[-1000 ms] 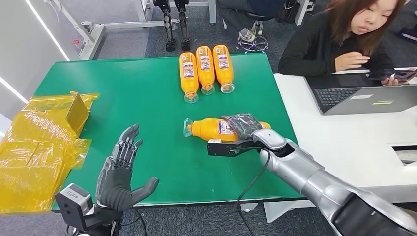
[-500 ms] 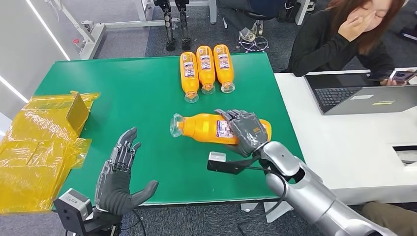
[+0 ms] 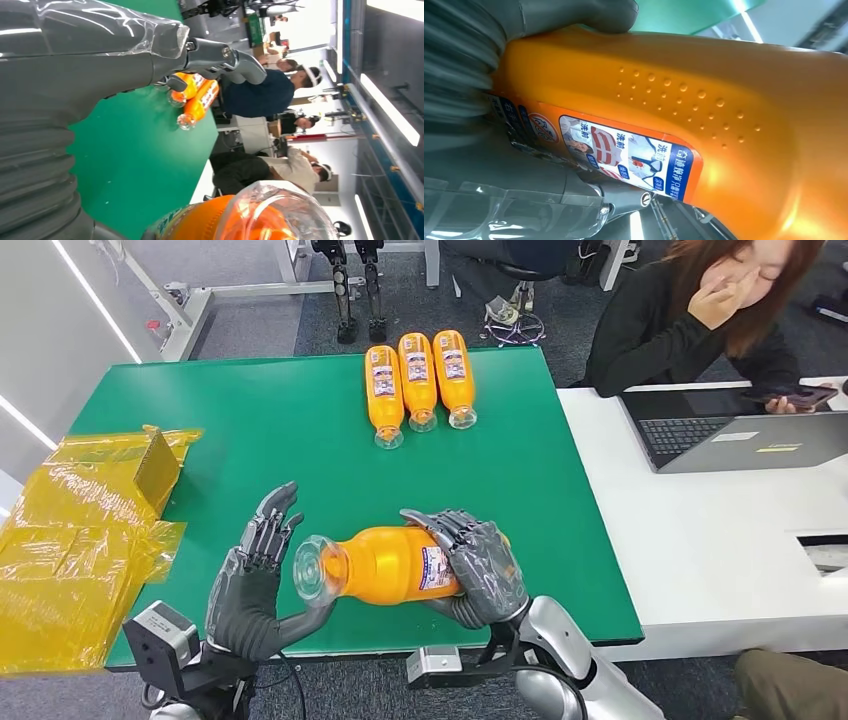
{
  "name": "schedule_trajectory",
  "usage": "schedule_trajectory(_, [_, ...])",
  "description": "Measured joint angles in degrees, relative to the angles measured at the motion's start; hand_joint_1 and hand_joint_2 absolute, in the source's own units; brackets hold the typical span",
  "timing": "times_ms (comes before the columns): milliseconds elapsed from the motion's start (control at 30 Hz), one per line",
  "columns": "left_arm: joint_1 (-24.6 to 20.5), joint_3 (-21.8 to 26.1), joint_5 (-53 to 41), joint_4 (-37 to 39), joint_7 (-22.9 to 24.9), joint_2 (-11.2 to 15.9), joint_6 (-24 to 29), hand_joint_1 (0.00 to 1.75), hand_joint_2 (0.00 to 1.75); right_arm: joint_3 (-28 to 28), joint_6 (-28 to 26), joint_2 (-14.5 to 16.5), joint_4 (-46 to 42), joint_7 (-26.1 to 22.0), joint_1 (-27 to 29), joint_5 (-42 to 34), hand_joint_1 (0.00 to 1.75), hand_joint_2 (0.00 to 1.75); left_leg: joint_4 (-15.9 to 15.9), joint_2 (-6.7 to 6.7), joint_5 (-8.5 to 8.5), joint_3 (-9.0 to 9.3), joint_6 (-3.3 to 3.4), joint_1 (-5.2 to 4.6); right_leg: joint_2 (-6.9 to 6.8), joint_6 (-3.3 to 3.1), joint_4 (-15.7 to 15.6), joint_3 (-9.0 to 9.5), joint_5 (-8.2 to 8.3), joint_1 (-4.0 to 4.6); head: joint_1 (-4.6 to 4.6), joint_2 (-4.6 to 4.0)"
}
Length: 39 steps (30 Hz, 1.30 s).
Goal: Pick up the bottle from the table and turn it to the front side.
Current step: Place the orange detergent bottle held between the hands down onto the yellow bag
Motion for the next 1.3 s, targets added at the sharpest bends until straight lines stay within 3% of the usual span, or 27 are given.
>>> schedule_trajectory(567, [-0.9, -2.8, 5.1, 0.1, 0.2, 0.5, -3.8, 0.0, 1.75, 0.8, 0.7, 4.4, 0.0, -3.5, 2.5, -4.7, 1.75, 1.75, 0.0, 0.0, -0.01, -0.04, 0.0, 0.0, 0.0, 0.0, 0.0, -0.02, -0.01, 0.0, 0.01, 0.0])
schedule_trajectory(1300, [-1.4, -3.5, 7.2, -3.3, 1.1, 1.5, -6.6, 0.0, 1.75, 4.3, 10.7, 12.5, 6.5, -5.9, 3.0, -11.1, 1.75, 1.75, 0.0, 0.0, 0.0, -0.07, -0.01, 0.01, 0.0, -0.01, 0.0, -0.05, -0.01, 0.0, 0.0, 0.01])
